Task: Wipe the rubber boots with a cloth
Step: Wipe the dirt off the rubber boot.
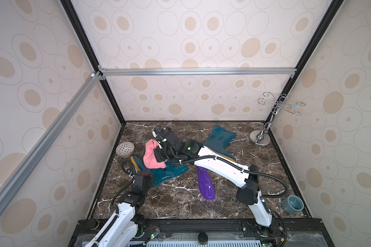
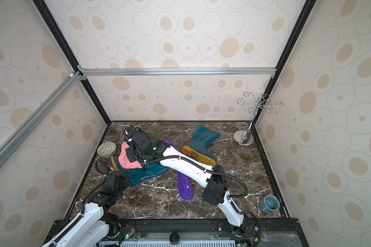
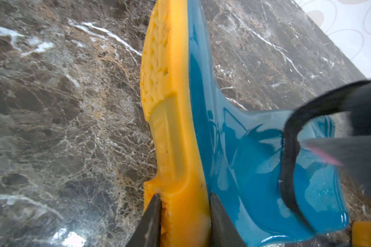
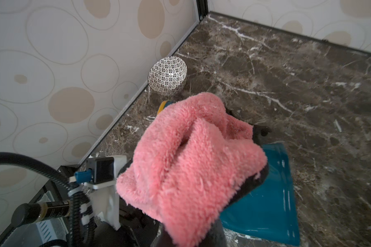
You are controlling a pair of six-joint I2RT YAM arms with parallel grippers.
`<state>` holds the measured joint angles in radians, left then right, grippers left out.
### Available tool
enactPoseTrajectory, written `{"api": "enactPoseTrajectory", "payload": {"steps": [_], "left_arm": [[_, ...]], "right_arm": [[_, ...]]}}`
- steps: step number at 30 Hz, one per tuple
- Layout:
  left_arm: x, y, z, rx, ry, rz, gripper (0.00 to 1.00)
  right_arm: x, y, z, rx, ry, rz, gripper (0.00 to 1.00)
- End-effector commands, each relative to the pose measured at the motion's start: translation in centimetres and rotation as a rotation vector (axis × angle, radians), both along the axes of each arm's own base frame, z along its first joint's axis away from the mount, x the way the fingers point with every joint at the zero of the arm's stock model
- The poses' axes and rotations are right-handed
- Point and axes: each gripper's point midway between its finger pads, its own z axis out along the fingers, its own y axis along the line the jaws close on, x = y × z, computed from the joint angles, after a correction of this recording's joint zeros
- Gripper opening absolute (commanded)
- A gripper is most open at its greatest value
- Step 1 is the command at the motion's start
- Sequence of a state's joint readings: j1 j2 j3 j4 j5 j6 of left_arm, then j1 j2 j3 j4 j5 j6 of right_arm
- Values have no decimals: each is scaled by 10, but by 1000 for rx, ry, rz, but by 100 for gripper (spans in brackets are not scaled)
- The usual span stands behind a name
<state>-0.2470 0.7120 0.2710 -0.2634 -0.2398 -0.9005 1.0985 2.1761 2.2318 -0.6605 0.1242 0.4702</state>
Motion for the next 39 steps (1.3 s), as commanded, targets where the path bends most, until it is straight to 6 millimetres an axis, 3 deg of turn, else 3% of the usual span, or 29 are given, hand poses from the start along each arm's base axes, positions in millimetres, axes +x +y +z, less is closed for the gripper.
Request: {"api": "enactPoseTrajectory", "payload": {"steps": [1,10,15,18,27,30,33,35,39], "left_arm": [[14,-6,23,-30,-113,-15,0],[9,-5,24,-41,-148,-18,0],[10,-5,22,-36,-141,-17,0],[12,-4,27,-28,-152,-12,0],[9,-1,24,-20,-142,-4,0],[9,-1,27,-21,-152,-1,0],[11,-2,26,-26,-152,-6,0],[12,-3,24,-29,-143,-8,0],[14,-4,25,-28,-148,-7,0]], "right_arm": [[-1,14,-23,53,80,-12,0],[-3,17,-119,-30,239,-88,0],[-10,13,-155,-72,274,-114,0],[-6,-5,-174,-122,251,-184,0],[46,-93,-173,-249,136,-407,0],[60,-115,-162,-281,81,-438,0],[69,-125,-138,-293,4,-451,0],[69,-121,-131,-280,-8,-425,0],[48,-92,-149,-249,68,-293,0]]}}
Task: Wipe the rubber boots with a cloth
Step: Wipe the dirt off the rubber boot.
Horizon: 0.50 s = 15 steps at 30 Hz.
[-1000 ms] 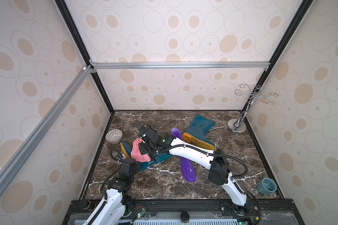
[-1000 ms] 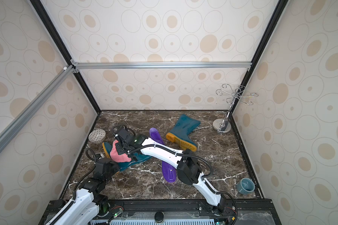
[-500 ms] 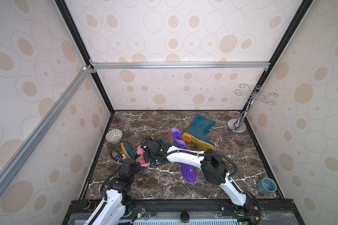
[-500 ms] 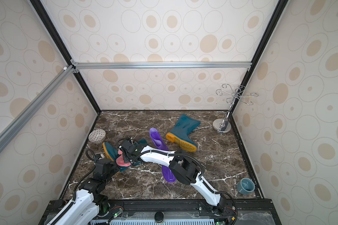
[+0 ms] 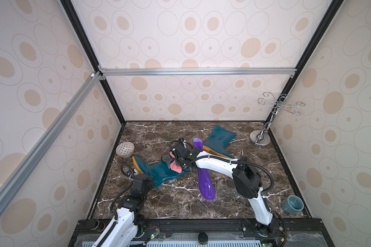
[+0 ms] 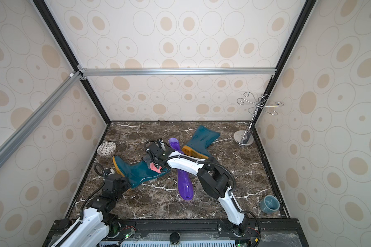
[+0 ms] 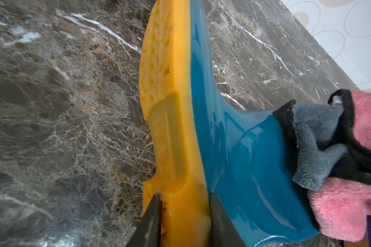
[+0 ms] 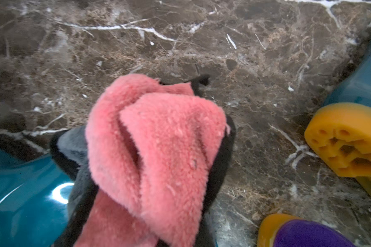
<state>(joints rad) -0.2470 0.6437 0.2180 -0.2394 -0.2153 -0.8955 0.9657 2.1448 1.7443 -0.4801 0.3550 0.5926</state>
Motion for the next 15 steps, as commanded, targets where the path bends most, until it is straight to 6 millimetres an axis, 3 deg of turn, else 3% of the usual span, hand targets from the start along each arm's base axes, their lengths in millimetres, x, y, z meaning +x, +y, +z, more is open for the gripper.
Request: {"api": "enactPoseTrajectory", "payload": {"steps": [1,4,7,9,11,15], "left_arm": [[18,-1,29,-8,-116,13,0],[18,-1,28,-4,-112,11,0],[17,0,26,-3,-107,12,0],[17,0,26,-3,-108,12,0],[18,-1,27,-5,-112,10,0],[18,-1,26,-2,-104,10,0]], "right_arm": [[-25,23,-6,11,33,98,0],[-44,38,-15,11,20,135,0],[-61,47,-40,68,120,136,0],[-74,64,-48,112,169,198,0],[-88,84,-38,148,172,274,0],[-111,118,4,260,166,385,0]]}}
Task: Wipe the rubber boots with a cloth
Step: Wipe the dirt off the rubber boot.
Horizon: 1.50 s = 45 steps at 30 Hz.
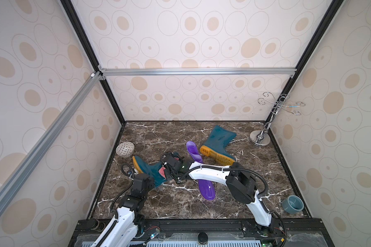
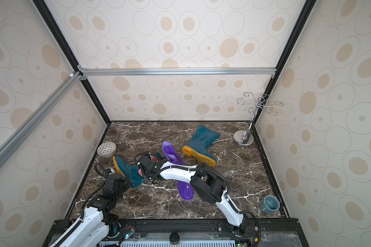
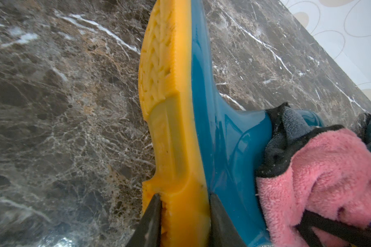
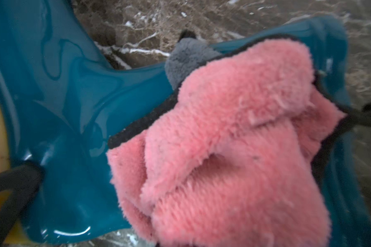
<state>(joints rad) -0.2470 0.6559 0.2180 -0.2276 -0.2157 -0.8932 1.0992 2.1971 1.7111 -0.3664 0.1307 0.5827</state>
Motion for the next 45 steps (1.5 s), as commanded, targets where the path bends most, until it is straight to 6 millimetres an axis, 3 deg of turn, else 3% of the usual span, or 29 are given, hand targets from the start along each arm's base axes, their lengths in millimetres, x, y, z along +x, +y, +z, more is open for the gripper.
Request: {"api": "enactPoseTrajectory", "payload": {"steps": [1,6,10,13,16,22,24,26,28,32,37,45], "left_arm": [[17,-1,27,-3,-104,10,0],[18,0,26,-3,-102,10,0],[18,-1,25,-4,-98,6,0],[17,-1,25,-1,-98,3,0],[16,-2,22,-5,-96,0,0],[15,-4,20,-15,-95,-9,0],[15,-5,19,-19,-95,-14,0],[14,-6,17,-28,-98,-21,0],[12,-9,12,-42,-102,-34,0],[8,-14,8,-65,-123,-66,0],[5,-20,10,-69,-149,-115,0],[-4,-36,1,-121,-140,-194,0]], "right_arm": [[-30,45,44,170,46,111,0],[-39,62,59,271,95,121,0],[-30,53,39,206,100,78,0],[-13,31,15,163,104,-7,0],[16,-3,0,89,74,-97,0],[59,-60,1,-127,-100,-203,0],[66,-67,6,-152,-134,-206,0],[66,-57,14,-120,-127,-167,0],[53,-26,26,-30,-86,-37,0],[32,10,46,66,-43,40,0],[-13,62,65,253,66,187,0],[0,94,78,343,148,286,0]]}}
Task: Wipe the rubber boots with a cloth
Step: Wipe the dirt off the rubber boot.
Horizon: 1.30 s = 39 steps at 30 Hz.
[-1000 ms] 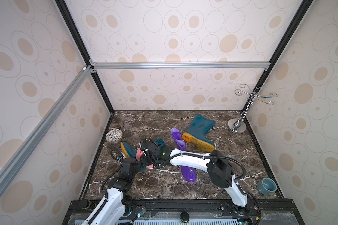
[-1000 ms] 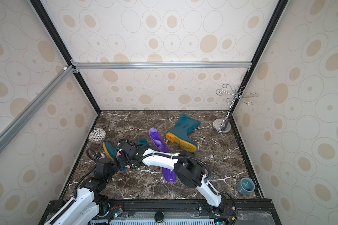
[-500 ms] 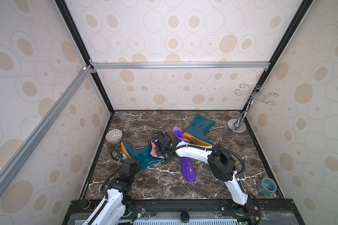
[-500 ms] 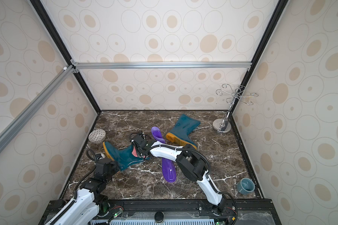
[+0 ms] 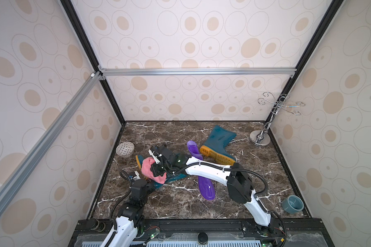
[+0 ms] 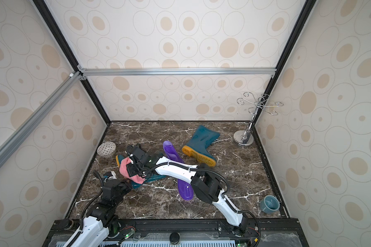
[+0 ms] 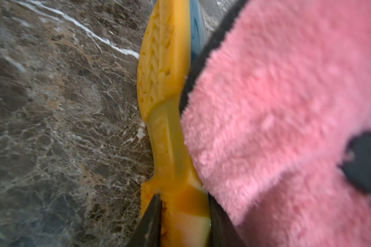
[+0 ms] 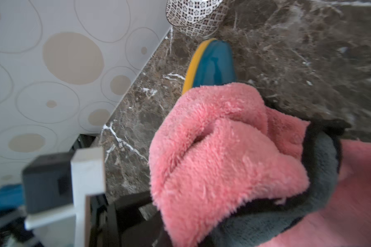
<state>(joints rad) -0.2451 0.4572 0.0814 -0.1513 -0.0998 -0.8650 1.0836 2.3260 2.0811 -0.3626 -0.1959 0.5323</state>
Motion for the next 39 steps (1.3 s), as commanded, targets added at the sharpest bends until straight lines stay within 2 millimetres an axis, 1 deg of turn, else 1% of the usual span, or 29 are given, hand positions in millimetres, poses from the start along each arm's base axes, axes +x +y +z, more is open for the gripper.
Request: {"api": "enactPoseTrajectory", "payload": {"steps": [1,4,5,6,9,11,13,15,17,19,22,26,29,31,32,36,38,39], "left_arm": [[1,-19,7,-37,-28,-96,0],[-3,-25,6,-46,-33,-123,0],[-4,-25,7,-47,-38,-122,0],[-6,-25,8,-46,-45,-117,0],[-8,-29,11,-51,-65,-130,0],[-10,-30,9,-50,-57,-133,0],[-10,-29,9,-44,-53,-122,0],[-10,-26,8,-38,-47,-106,0],[-12,-22,6,-31,-29,-83,0],[-16,-14,-2,-26,13,-33,0],[-19,-9,-8,-26,43,0,0],[-23,-4,-12,-27,67,34,0],[-29,-4,-23,-49,95,49,0],[-33,-4,-32,-61,111,50,0],[-32,-5,-31,-64,99,41,0],[-33,-2,-28,-78,75,60,0],[-34,-2,-28,-76,76,60,0],[-34,-2,-29,-75,79,58,0]], "right_arm": [[9,6,-1,28,70,64,0],[17,13,3,55,42,107,0],[22,16,6,68,45,120,0],[31,16,3,63,57,106,0],[50,15,-17,41,89,71,0],[51,18,-23,24,36,102,0],[54,19,-32,6,12,88,0],[62,15,-44,-10,23,46,0],[62,12,-50,-36,9,36,0],[57,9,-51,-65,-16,41,0],[48,5,-45,-85,-75,28,0],[40,-11,-50,-118,-75,-20,0],[30,-17,-53,-129,-60,-25,0],[20,-22,-58,-161,-68,-21,0],[14,-25,-60,-177,-69,-16,0],[4,-47,-70,-240,-73,-51,0],[-1,-65,-70,-274,-81,-73,0],[-3,-70,-66,-271,-88,-78,0]]}}
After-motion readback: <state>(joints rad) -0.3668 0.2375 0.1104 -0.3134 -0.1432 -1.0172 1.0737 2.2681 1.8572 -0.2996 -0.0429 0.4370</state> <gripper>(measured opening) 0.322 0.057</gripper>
